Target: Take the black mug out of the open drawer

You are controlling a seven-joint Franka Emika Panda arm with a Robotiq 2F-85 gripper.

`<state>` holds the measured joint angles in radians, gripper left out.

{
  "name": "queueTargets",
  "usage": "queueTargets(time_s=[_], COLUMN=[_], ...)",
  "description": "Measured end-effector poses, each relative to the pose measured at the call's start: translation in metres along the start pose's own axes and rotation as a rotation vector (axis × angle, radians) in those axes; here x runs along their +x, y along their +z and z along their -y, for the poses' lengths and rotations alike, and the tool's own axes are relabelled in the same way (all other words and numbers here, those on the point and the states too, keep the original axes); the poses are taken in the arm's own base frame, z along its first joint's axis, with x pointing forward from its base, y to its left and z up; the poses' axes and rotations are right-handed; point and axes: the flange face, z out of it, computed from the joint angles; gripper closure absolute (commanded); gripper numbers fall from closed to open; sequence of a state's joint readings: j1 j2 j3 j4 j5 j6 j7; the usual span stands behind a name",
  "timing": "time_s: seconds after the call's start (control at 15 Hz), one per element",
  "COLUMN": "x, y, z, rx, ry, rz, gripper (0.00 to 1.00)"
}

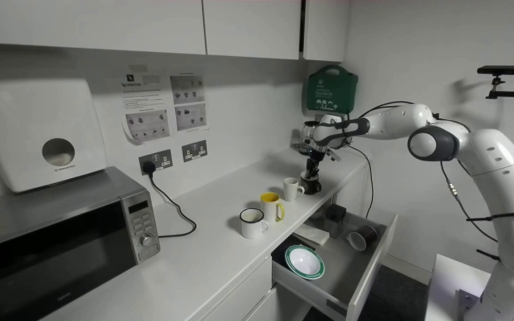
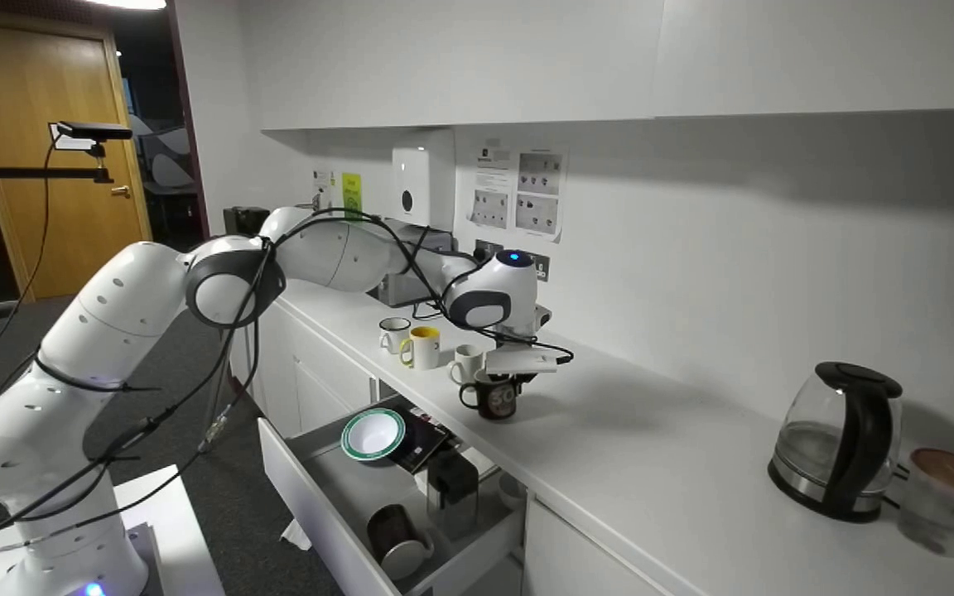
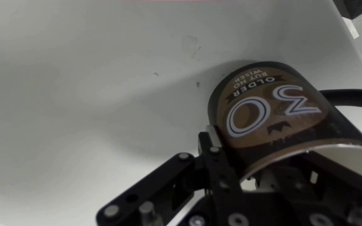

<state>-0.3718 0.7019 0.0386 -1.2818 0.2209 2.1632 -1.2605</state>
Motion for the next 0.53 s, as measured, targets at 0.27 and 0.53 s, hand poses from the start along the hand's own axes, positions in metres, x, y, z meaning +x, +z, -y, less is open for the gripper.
queueTargets(time_s=[0.27, 0.53], x=[-0.0011, 0.0011], y=[0.0003, -0.0046], z=[0.0001, -0.0025], rx=[0.011, 0.003], ry=[0.0, -0.002], rz=[0.003, -0.001], gripper=[0.62, 0.34])
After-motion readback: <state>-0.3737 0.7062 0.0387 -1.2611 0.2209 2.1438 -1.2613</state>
